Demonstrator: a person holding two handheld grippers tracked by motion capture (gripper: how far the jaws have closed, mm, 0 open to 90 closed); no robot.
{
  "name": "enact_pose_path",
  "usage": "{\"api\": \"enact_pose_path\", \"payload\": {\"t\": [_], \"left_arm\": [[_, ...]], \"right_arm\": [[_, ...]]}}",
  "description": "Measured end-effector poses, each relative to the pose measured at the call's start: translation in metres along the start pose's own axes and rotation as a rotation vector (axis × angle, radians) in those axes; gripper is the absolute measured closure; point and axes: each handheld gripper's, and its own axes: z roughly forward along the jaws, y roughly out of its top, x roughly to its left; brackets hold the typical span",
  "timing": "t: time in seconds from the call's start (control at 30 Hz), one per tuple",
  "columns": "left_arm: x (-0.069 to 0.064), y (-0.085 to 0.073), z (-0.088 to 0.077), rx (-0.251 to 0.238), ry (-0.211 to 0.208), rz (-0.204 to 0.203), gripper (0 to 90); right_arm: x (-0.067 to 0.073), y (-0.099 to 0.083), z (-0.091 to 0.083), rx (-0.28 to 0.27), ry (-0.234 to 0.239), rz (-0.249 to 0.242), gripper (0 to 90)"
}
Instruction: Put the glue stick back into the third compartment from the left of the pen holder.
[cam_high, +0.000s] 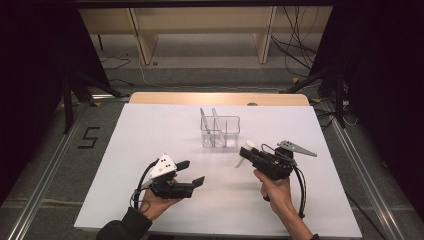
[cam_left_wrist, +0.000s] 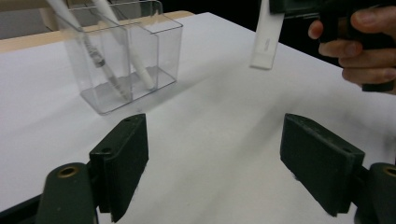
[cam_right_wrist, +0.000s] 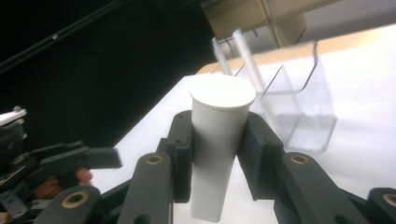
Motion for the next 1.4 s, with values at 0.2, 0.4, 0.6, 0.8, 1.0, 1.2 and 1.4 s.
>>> {"api": "enact_pose_path", "payload": {"t": [0.2,0.4,0.6,0.8,1.0,1.2,1.4], "left_arm": [[0.010,-0.005,-0.011,0.001,0.030,-0.004,23.1],[0.019,-0.009,-0.023,-0.010,0.056,-0.022,23.1],[0.024,-0.015,-0.031,-0.014,0.068,-0.044,22.8],[0.027,-0.017,-0.035,-0.014,0.074,-0.037,21.7],[0.028,-0.020,-0.038,-0.023,0.076,-0.039,21.5],[0.026,-0.022,-0.037,-0.015,0.066,-0.036,21.1],[0.025,-0.024,-0.035,-0.009,0.060,-0.036,20.9]], "right_arm": [[0.014,0.030,0.003,-0.021,-0.056,-0.130,67.7],[0.015,0.057,0.012,-0.032,-0.095,-0.170,67.7],[0.005,0.069,0.027,-0.012,-0.140,-0.185,67.6],[-0.001,0.074,0.041,0.000,-0.157,-0.173,67.6],[-0.005,0.080,0.058,0.022,-0.179,-0.179,67.6],[-0.009,0.084,0.072,0.043,-0.207,-0.188,67.6],[-0.012,0.083,0.084,0.068,-0.232,-0.195,67.6]]}}
